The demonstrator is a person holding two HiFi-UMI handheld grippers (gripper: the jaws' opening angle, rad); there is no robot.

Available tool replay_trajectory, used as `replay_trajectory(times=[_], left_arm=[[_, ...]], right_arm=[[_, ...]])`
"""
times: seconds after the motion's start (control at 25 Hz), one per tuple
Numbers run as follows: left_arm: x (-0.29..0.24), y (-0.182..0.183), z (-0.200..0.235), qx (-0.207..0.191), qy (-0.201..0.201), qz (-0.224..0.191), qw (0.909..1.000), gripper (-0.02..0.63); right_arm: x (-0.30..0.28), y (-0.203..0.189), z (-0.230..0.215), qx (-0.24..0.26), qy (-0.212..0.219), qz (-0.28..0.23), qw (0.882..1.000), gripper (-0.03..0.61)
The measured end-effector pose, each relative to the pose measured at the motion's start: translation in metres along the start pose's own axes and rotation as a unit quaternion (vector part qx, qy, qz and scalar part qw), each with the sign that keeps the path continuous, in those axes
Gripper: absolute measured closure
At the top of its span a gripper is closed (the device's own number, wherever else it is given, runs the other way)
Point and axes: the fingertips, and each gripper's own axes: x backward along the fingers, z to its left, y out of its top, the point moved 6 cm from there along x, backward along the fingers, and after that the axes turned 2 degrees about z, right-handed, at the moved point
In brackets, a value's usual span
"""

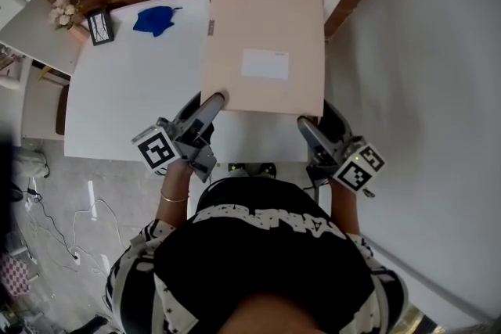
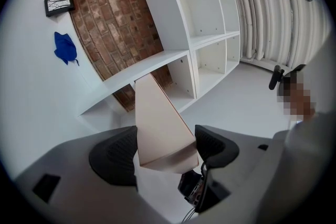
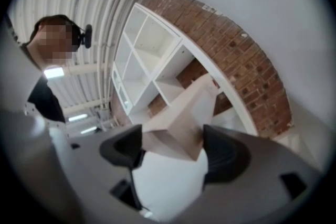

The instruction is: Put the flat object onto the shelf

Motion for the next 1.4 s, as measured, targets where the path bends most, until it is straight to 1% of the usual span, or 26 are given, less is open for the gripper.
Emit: replay_trajectory(times=[0.12,0.2,0.48,0.72,0.84,0.92,1.04,1.4], left_arm=[[-0.002,0.001,-0.003,0.004,-0.008,-0.006,0.9999,0.253],[-0.002,0.001,-0.003,0.006,-0.008,-0.008,0.9999,0.253],[-0.007,0.003,-0.006,0.01,-0.018,-0.015,0.9997,0.253],[-0.013,0.008,-0.005,0.011,-0.021,-0.022,0.9995,0.252],[-0.016,0.011,-0.004,0.004,-0.022,-0.021,0.9995,0.247],[-0.017,0.013,-0.001,-0.01,-0.017,-0.015,0.9997,0.245],[-0.02,0.014,-0.002,-0.026,-0.025,-0.011,0.9993,0.245],[-0.022,0.016,-0.002,-0.031,-0.032,-0.013,0.9989,0.245]], right_arm=[[-0.001,0.002,0.0,0.026,-0.019,0.012,0.999,0.218],[-0.001,0.003,0.001,0.034,-0.025,0.014,0.999,0.219],[-0.002,0.008,-0.002,0.043,-0.033,0.013,0.998,0.245],[-0.007,0.016,-0.004,0.04,-0.035,-0.006,0.999,0.25],[-0.012,0.021,-0.007,0.041,-0.038,-0.01,0.998,0.253],[-0.015,0.024,-0.01,0.04,-0.04,-0.017,0.998,0.256],[-0.017,0.031,-0.011,0.041,-0.039,-0.027,0.998,0.259],[-0.021,0.038,-0.013,0.039,-0.041,-0.034,0.998,0.262]])
